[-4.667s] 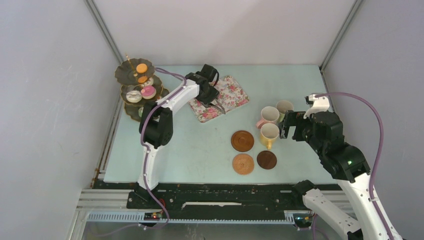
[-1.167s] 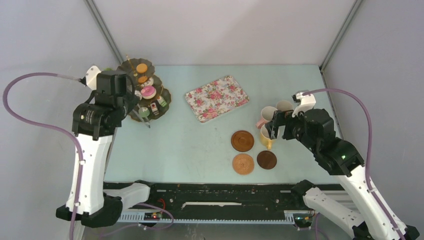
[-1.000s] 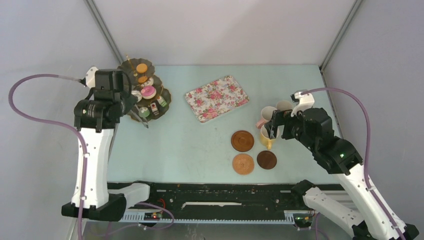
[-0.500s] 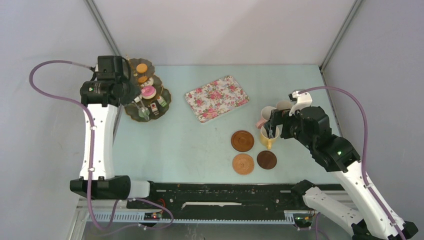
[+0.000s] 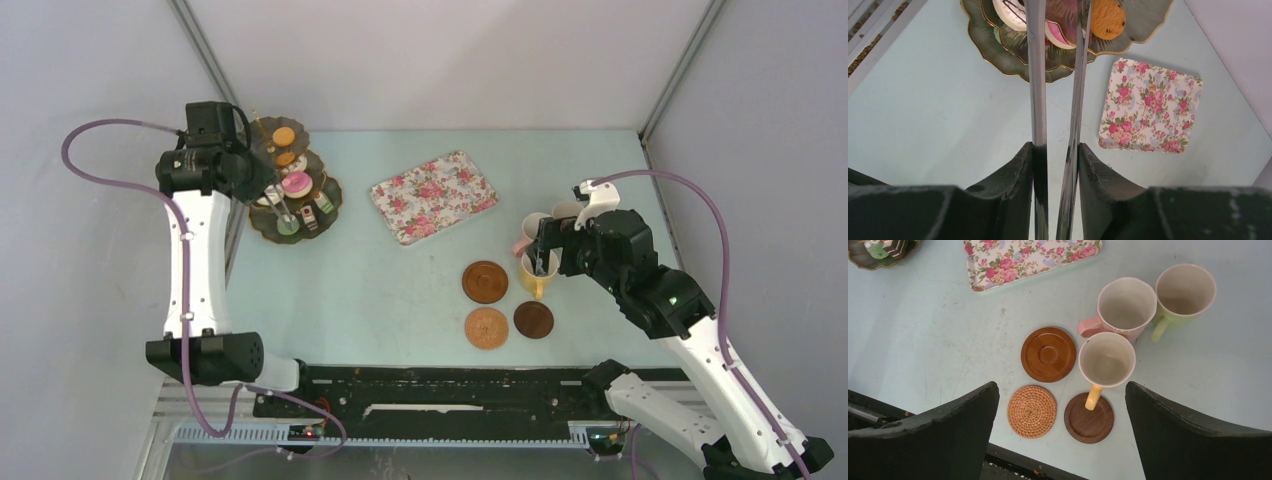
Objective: Serve the afternoon tea
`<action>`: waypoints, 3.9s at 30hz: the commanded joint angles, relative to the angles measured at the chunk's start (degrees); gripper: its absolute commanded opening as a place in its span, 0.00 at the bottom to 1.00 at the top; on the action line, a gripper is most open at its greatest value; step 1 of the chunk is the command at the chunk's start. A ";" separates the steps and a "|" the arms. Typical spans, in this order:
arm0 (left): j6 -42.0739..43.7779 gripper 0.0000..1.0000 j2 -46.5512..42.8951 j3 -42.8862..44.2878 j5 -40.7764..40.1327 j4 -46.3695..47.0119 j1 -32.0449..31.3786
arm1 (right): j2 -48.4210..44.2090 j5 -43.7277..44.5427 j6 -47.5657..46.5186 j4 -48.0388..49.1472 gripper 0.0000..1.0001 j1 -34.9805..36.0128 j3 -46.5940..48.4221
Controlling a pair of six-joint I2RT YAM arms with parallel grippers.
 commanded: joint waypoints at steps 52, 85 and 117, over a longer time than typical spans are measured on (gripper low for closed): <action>21.20 0.49 -29.91 -21.23 3.08 42.62 -15.29 | 0.83 0.58 0.55 0.82 1.00 -0.44 2.69; 54.71 0.55 43.96 8.47 27.79 30.26 -25.36 | 1.66 6.25 5.63 -11.17 1.00 -6.74 6.71; 26.65 0.89 24.12 -3.09 13.68 27.63 -33.51 | -6.53 0.66 2.88 -16.27 1.00 -6.70 5.33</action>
